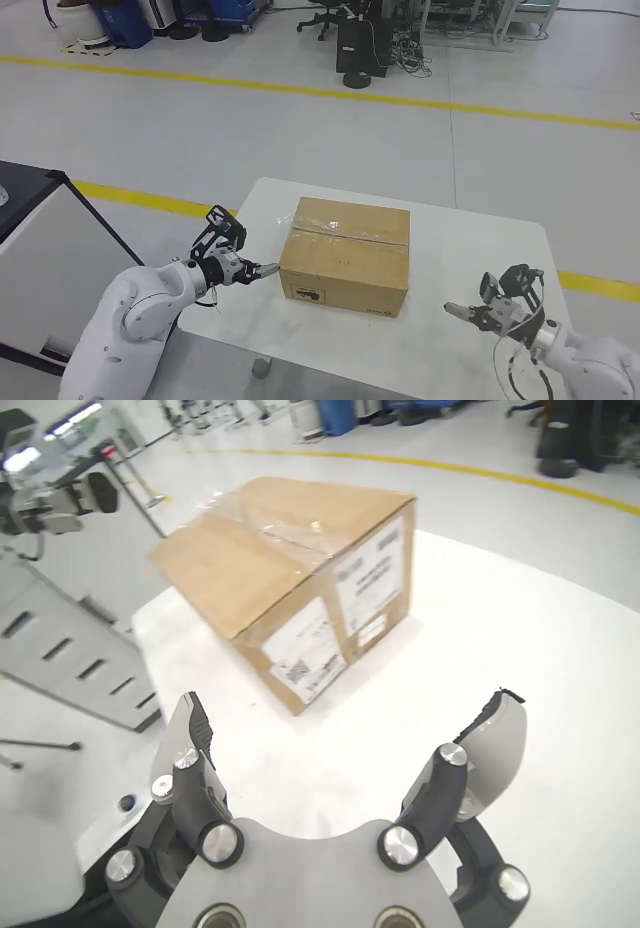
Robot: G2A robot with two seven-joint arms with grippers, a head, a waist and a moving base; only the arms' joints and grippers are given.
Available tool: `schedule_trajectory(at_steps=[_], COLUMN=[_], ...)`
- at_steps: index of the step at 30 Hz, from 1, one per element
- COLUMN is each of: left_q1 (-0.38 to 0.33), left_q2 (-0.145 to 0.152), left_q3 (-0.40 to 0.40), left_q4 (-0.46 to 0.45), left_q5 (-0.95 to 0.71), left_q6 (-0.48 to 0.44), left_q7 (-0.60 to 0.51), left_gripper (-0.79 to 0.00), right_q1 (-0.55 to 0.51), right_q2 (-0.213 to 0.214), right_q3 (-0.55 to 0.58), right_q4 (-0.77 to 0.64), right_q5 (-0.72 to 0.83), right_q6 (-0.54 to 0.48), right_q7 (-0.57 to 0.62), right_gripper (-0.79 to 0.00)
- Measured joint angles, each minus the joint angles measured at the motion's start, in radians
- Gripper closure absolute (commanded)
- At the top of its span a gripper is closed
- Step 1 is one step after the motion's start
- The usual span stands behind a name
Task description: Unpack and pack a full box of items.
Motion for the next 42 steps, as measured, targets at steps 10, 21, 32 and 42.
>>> schedule_trajectory(at_steps=[10,21,32,42], left_q1=[0.000,0.000,0.000,0.000], left_q2=[0.000,0.000,0.000,0.000], left_q3=[0.000,0.000,0.000,0.000], left_q4=[0.000,0.000,0.000,0.000], left_q5=[0.000,0.000,0.000,0.000], left_q6=[0.000,0.000,0.000,0.000], left_q7=[0.000,0.000,0.000,0.000], left_gripper=[-0.785,-0.785,-0.785,-0.785], right_q1=[0.323,0.457,0.541,0.629], right_q2=[0.072,0.110,0.117,0.096], right_q3=[-0.197,-0.380,-0.534,-0.649], right_q4=[0.308,0.489,0.616,0.761], right_q5=[0.539,0.793,1.115,1.132], right_q6=[0.156,0.270,0.308,0.263], right_q7=[0.333,0.447,0.486,0.441], right_gripper=[-0.785,-0.785,-0.785,-0.785])
